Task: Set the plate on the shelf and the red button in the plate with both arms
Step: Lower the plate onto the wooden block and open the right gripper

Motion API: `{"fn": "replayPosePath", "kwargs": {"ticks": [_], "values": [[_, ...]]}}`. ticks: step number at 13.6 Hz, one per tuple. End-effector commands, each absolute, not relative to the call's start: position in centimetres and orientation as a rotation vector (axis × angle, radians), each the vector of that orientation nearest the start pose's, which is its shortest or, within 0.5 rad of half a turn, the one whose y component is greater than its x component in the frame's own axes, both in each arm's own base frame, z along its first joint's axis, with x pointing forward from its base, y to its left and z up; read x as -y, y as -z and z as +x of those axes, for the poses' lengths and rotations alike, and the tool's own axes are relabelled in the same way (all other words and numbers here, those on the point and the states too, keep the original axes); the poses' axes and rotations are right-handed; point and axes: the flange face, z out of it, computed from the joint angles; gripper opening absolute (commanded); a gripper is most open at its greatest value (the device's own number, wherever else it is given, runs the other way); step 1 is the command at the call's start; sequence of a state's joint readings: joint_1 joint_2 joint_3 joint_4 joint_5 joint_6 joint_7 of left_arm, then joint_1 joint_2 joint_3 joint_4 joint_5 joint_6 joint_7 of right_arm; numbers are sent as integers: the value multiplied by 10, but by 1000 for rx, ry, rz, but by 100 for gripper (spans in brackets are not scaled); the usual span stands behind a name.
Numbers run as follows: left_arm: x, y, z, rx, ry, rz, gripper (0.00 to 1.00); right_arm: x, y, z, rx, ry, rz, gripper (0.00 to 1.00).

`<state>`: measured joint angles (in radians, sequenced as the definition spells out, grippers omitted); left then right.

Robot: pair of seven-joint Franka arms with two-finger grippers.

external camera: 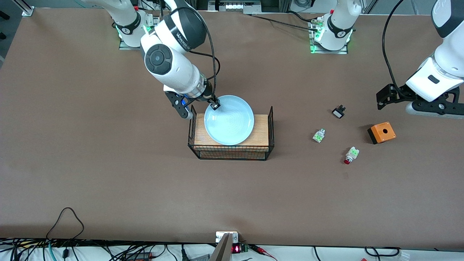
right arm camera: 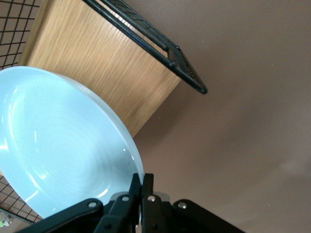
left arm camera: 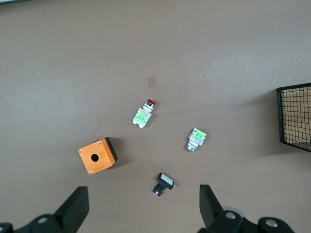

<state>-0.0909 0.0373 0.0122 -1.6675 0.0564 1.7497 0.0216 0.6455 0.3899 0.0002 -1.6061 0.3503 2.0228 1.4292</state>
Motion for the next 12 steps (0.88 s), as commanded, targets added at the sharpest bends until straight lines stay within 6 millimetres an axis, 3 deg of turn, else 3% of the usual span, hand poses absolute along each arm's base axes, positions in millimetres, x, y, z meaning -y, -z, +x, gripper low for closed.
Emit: {"fn": "replayPosePath", "kwargs": {"ticks": [1, 4, 5, 7, 8, 12], "values": [[41, -579, 581, -195, 63, -3071, 100, -425, -406, 530, -1287, -367, -2627, 0], [41, -579, 580, -195, 61, -3071, 100, -422, -392, 534, -1279, -365, -2637, 0], [41, -579, 580, -195, 61, -3071, 100, -417, -390, 537, -1271, -368, -2636, 7], [41, -579, 580, -193, 61, -3071, 100, -408, -389, 544, -1351, -378, -2601, 75], [41, -580, 581, -195, 63, -3071, 100, -406, -390, 545, -1322, -357, -2622, 100], [39, -578, 578, -191, 26, -3073, 100, -410, -410, 541, -1250, -286, -2663, 100]]}}
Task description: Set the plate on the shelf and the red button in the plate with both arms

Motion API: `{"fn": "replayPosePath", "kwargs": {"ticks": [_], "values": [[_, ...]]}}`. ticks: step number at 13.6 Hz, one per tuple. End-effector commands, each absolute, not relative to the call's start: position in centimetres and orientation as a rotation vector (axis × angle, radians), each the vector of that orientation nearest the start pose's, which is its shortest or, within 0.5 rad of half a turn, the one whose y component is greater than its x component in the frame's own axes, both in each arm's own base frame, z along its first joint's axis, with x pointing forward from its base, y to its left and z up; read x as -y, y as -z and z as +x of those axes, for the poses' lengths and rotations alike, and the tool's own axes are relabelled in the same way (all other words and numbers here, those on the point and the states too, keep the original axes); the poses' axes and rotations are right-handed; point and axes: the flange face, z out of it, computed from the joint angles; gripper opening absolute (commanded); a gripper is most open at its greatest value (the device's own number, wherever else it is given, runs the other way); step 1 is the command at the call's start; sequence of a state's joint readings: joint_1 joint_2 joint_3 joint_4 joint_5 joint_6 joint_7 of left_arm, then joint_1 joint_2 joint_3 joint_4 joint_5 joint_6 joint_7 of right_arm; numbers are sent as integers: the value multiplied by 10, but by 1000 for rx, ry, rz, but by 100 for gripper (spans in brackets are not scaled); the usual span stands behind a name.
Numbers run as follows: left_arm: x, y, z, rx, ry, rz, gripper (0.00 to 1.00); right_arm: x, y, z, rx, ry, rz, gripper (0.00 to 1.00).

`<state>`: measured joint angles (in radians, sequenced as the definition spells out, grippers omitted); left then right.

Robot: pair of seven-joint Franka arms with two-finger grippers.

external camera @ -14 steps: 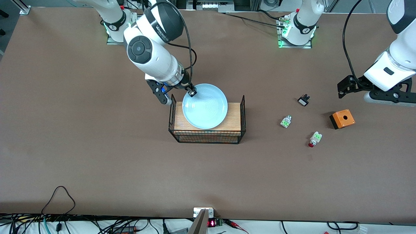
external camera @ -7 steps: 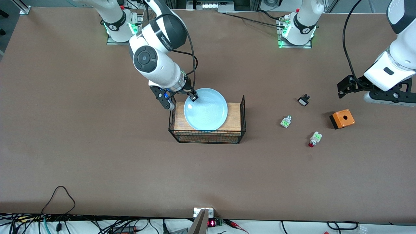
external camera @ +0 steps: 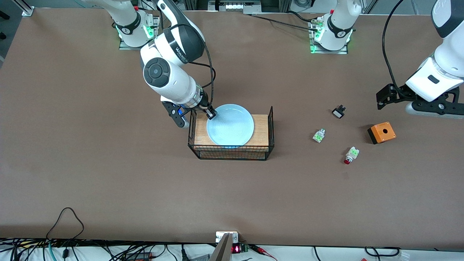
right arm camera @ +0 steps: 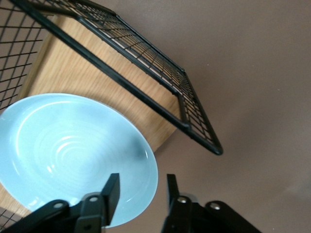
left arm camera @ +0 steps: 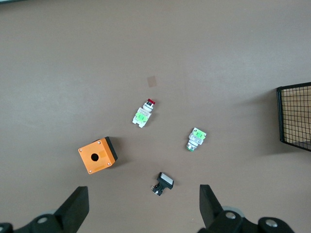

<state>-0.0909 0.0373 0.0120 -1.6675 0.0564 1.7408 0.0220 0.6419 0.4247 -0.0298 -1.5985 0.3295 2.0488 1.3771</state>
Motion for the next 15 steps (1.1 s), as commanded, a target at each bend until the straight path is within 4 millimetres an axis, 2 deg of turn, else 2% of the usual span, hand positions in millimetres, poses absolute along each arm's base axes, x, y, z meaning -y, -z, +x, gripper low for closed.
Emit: {"fn": "replayPosePath", "kwargs": {"ticks": [1, 5, 7, 9, 12, 15], "values": [[40, -578, 577, -191, 23, -3074, 100, -408, -425, 540, -1233, -261, -2661, 100], [40, -579, 577, -193, 26, -3073, 100, -396, -482, 530, -1200, -254, -2655, 100], [40, -579, 577, -193, 26, -3074, 100, -385, -506, 531, -1131, -202, -2711, 100], [40, -579, 577, -195, 25, -3074, 100, -371, -513, 529, -962, -172, -2851, 100], [40, -578, 577, -193, 21, -3074, 100, -322, -531, 543, -616, -34, -3071, 100], [40, -578, 577, -191, 21, -3074, 100, -255, -537, 568, -408, -18, -3176, 100]]}}
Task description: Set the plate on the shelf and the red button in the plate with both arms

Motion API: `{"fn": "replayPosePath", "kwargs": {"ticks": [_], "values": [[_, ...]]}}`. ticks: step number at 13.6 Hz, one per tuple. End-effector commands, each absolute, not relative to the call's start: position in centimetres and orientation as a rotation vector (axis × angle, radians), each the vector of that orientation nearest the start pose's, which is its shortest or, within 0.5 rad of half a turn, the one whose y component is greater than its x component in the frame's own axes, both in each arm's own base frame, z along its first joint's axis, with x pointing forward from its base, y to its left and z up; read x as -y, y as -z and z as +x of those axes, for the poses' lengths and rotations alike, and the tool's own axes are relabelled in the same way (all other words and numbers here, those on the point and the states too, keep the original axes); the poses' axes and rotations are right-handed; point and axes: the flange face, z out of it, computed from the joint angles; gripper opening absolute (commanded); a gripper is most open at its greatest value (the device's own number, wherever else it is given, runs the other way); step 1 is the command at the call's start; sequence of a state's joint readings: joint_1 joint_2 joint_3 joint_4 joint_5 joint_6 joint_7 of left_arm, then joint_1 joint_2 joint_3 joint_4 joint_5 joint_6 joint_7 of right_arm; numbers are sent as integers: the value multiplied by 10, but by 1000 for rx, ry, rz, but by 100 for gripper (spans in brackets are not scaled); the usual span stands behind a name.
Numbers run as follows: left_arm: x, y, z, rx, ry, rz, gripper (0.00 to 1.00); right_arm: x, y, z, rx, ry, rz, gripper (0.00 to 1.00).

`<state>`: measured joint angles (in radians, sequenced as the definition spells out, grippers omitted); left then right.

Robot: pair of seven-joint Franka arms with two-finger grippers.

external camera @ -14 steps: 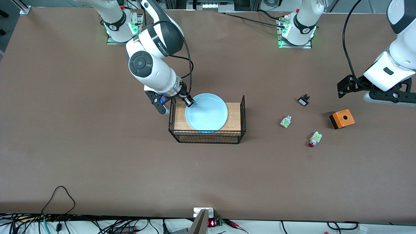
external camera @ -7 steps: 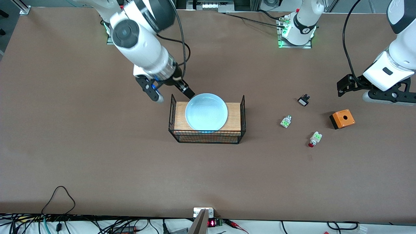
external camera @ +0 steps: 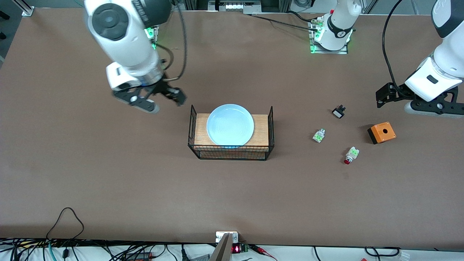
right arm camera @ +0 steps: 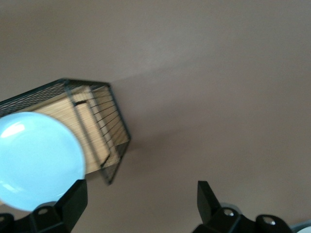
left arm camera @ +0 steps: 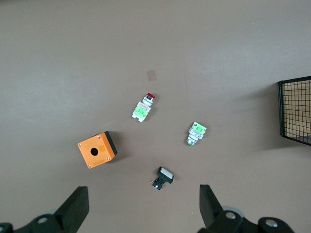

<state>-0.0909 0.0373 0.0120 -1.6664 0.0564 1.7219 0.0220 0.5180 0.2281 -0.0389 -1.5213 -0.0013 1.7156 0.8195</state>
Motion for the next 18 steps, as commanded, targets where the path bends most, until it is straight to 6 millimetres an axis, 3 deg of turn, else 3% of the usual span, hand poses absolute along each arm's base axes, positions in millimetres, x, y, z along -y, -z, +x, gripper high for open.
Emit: {"fn": "replayPosePath", "kwargs": {"ticks": [1, 6, 11, 13, 18], "values": [[40, -578, 577, -193, 23, -3074, 100, -226, -538, 577, -369, -36, -3191, 100], [36, -578, 577, -184, 20, -3074, 100, -90, -544, 609, -127, -73, -3200, 100], [36, -578, 577, -183, 20, -3076, 100, 7, -553, 601, -13, -155, -3184, 100], [40, -578, 577, -193, 21, -3074, 100, 17, -560, 596, -49, -153, -3135, 100], [40, -577, 578, -193, 21, -3074, 100, 11, -552, 581, -47, -191, -3114, 100]]}}
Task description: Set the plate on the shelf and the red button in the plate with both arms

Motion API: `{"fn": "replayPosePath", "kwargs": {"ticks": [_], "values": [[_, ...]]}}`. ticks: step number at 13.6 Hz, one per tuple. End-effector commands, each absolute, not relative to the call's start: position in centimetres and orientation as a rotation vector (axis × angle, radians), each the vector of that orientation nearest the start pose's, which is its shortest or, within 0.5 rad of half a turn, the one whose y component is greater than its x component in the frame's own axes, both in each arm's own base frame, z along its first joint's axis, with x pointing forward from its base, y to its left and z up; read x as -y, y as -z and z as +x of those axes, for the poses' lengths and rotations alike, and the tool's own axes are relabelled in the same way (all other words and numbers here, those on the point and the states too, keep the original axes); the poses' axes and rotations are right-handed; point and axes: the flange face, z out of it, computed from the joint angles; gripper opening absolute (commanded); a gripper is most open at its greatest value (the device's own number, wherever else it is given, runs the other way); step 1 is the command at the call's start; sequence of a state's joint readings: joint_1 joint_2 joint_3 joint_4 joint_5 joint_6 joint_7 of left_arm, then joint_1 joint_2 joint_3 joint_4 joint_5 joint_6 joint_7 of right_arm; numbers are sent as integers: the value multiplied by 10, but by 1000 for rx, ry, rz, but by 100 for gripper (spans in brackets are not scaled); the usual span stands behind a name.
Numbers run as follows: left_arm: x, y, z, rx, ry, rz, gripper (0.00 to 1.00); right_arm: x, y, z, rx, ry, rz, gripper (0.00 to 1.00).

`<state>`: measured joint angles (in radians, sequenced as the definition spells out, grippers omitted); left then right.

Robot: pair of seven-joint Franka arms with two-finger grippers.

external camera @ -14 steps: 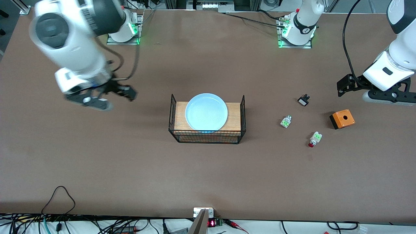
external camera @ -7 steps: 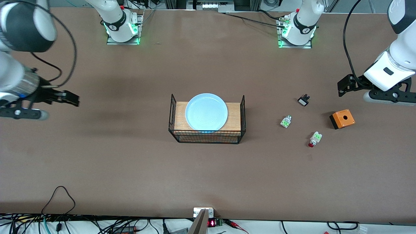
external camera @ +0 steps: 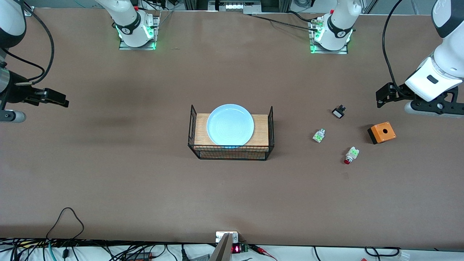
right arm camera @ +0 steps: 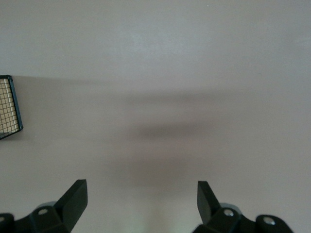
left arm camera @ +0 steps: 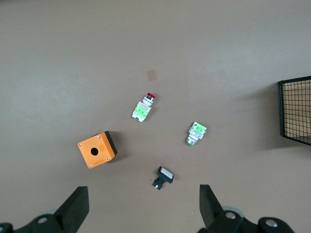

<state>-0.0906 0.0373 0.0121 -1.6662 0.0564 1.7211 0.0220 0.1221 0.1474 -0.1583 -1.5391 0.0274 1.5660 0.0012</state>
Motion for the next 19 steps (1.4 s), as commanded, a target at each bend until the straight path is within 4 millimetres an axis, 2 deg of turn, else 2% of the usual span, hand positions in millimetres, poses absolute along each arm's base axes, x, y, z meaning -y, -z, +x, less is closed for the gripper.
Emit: {"fn": "replayPosePath", "kwargs": {"ticks": [1, 3, 5, 7, 8, 9, 12, 13, 15, 18, 19], "values": [[40, -577, 578, -193, 21, -3074, 100, 13, -551, 576, -38, -163, -3118, 100], [40, -577, 578, -191, 21, -3074, 100, 15, -548, 565, -33, -90, -3116, 100], [40, -575, 578, -175, 14, -3075, 100, 15, -552, 561, -42, -68, -3114, 100], [25, -549, 589, -139, -60, -3075, 100, 14, -563, 560, -51, -42, -3114, 100], [16, -527, 595, -124, -120, -3072, 100, 14, -565, 560, -51, -45, -3114, 100], [14, -487, 606, -130, -227, -3054, 100, 15, -568, 561, -53, -37, -3114, 100], [0, -417, 620, -93, -397, -3040, 100, 13, -569, 563, -39, -32, -3114, 100], [-8, -396, 623, -83, -431, -3036, 100, 10, -574, 566, -29, -18, -3115, 100], [-6, -350, 639, -125, -398, -3038, 100, 11, -574, 566, -29, -23, -3117, 100], [-3, -302, 659, -582, -310, -2946, 100, 12, -574, 565, -24, -32, -3118, 100], [-3, -282, 663, -631, -299, -2941, 100, 11, -573, 565, -24, -39, -3118, 100]]}}
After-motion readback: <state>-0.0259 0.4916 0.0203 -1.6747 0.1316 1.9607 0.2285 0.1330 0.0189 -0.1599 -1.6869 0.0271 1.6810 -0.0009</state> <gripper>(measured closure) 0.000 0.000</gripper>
